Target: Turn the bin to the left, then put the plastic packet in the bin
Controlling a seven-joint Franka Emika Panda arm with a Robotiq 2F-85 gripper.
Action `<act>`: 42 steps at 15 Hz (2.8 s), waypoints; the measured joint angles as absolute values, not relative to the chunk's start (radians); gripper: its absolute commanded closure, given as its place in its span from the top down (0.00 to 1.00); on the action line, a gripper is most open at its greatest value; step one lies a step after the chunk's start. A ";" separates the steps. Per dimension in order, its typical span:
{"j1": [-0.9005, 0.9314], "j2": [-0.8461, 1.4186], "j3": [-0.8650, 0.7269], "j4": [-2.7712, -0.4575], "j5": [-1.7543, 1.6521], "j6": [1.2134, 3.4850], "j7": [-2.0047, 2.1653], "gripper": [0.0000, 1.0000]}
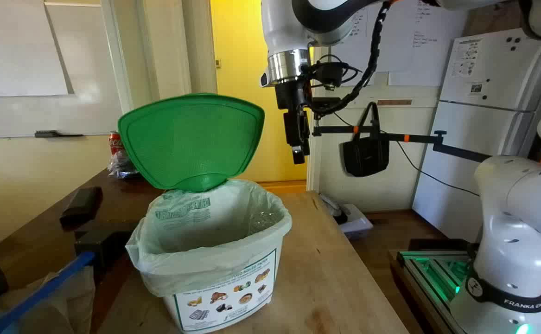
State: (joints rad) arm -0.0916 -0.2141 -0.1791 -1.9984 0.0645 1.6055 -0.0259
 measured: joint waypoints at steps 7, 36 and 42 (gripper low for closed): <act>-0.093 -0.215 -0.178 -1.999 0.063 1.618 -0.025 1.00; -0.065 -0.267 -0.160 -2.345 0.294 2.352 -0.198 0.55; -0.075 -0.219 -0.144 -2.340 0.223 2.355 -0.093 0.40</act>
State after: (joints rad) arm -0.0753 -0.2191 -0.1442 -2.3397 0.2229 2.3549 -0.0931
